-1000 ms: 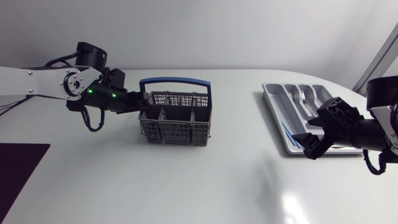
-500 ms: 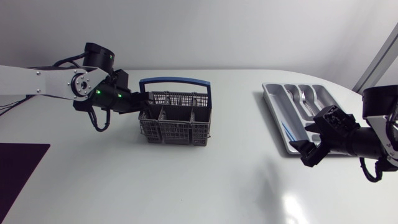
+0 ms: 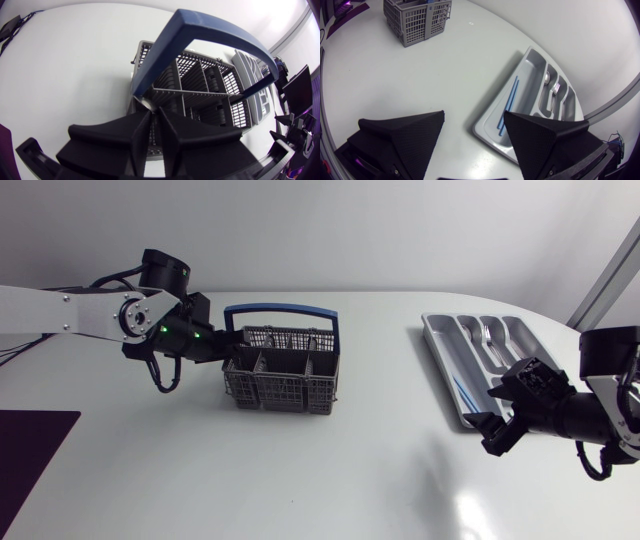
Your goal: Unload the cutlery basket into the drawer organizer.
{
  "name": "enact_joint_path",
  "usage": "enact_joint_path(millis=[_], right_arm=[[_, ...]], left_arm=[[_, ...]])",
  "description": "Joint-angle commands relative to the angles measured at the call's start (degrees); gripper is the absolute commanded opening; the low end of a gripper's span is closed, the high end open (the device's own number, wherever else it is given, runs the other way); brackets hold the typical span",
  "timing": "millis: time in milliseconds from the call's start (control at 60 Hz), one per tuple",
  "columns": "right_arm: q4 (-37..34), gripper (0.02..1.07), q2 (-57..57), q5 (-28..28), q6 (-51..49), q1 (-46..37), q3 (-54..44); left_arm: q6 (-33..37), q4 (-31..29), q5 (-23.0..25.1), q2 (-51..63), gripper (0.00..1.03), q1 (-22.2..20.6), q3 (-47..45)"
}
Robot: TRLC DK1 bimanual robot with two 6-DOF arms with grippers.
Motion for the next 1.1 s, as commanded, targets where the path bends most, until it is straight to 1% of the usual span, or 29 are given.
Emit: enact_joint_path(millis=[0,200,267,583,767,1083], right_arm=[[0.59,0.88,-1.41,0.38,1.09,0.88,-1.81],[-1.69,0.88,-6.68,1.35,3.02,4.65,-2.07],[-1.78,0.88,-7.03,1.78,3.37,5.45,-2.07],[-1.69,0.88,-7.21,1.87,3.72,5.97,-3.39],[-1.78,0.88,-7.47,2.49,3.90,6.59,-3.48],[-1.34,0.88,-8.00,3.54,3.90,7.29,-4.62]], left_arm=[[-1.89,0.14,-0.37,0.26,0.11,-0.27,-1.10],[-1.80,0.14,-0.37,-2.38,0.11,-0.71,-2.42],[-1.71,0.14,-0.37,-3.35,0.06,-0.80,-2.86],[-1.18,0.40,-0.46,-6.60,0.06,-0.80,-5.14],[-1.01,0.49,-0.55,-7.57,0.10,-0.71,-4.96],[0.05,0.40,-0.90,-9.68,0.10,-0.45,-6.20]])
